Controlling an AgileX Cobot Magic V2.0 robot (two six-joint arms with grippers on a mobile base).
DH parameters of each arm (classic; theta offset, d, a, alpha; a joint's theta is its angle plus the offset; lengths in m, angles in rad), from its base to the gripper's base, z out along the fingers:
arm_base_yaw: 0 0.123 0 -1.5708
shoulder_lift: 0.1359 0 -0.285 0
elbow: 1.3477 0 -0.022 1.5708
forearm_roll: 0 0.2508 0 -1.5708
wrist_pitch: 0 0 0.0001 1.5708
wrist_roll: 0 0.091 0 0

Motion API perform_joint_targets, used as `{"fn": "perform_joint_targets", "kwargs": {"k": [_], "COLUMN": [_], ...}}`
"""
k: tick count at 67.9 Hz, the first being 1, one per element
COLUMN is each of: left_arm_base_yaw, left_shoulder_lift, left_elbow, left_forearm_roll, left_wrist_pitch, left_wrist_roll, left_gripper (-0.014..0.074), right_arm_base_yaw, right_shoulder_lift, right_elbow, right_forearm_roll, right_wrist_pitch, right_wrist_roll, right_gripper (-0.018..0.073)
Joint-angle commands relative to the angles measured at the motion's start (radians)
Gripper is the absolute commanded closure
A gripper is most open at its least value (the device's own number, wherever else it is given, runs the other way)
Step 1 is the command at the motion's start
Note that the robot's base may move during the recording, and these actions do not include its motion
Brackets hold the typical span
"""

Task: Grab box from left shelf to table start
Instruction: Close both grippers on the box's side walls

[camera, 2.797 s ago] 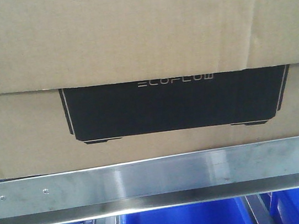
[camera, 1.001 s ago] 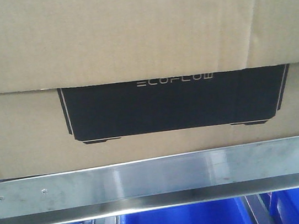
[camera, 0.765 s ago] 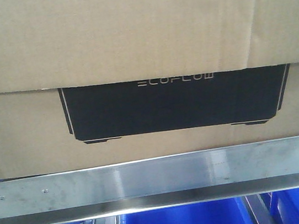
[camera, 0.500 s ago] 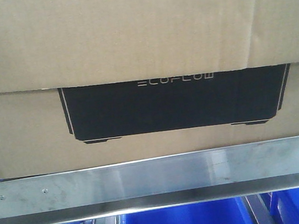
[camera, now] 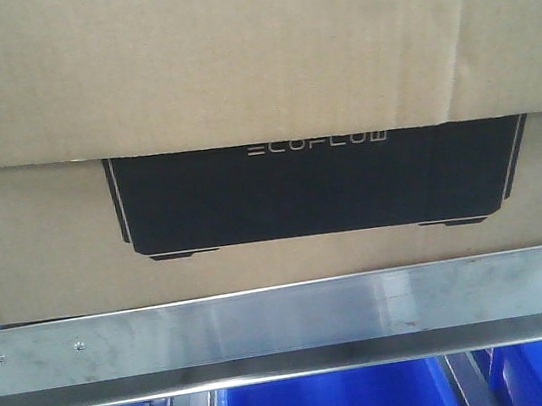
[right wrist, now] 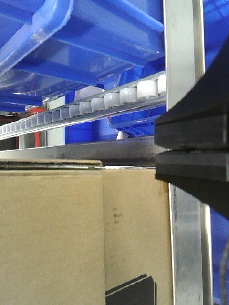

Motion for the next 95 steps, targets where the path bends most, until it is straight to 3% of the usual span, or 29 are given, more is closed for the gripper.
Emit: {"fn": "perform_joint_targets", "kwargs": {"k": [1,8,17,30,43,67,80,87,95], "left_arm_base_yaw": [-0.007,-0.007,-0.007,-0.007,-0.007,-0.007,-0.007,-0.007,-0.007], "left_shoulder_lift": [-0.010,0.000,0.000,0.032,0.064,0.064,0.064,0.064,0.064], "left_elbow": [-0.070,-0.088,-0.088,-0.088,-0.088,-0.090,-0.090,-0.090,-0.090], "left_forearm_roll": [0.018,0.016,0.008,-0.016,-0.047,-0.053,-0.053,-0.053,-0.053], "left_wrist_pitch": [-0.008,-0.008,-0.013,0.021,0.061,0.047,0.049,0.051,0.051], "left_wrist_roll": [-0.026,-0.072,-0.072,-0.072,-0.074,-0.074,-0.074,-0.074,-0.074], "left_gripper": [0.0161,0.0232,0.0366,0.0487,0.0707,0.0688,0.0688,0.0688,0.0688], "right_arm_base_yaw": [-0.004,-0.004,-0.004,-0.004,-0.004,-0.004,-0.004,-0.004,-0.004], "right_shoulder_lift": [-0.009,-0.009,-0.009,-0.009,-0.009,-0.009,-0.009,-0.009,-0.009], "right_elbow": [0.003,0.003,0.003,0.003,0.003,-0.001,-0.068,-0.133,-0.212], "right_forearm_roll": [-0.011,-0.011,-0.011,-0.011,-0.011,0.000,0.010,0.010,0.010], "right_wrist_pitch": [-0.087,-0.087,-0.087,-0.087,-0.088,-0.164,-0.140,-0.121,-0.080], "right_wrist_roll": [-0.001,-0.001,-0.001,-0.001,-0.001,-0.001,-0.001,-0.001,-0.001], "right_gripper": [0.0501,0.0501,0.0501,0.0501,0.0501,0.0501,0.0489,0.0381,0.0146]}}
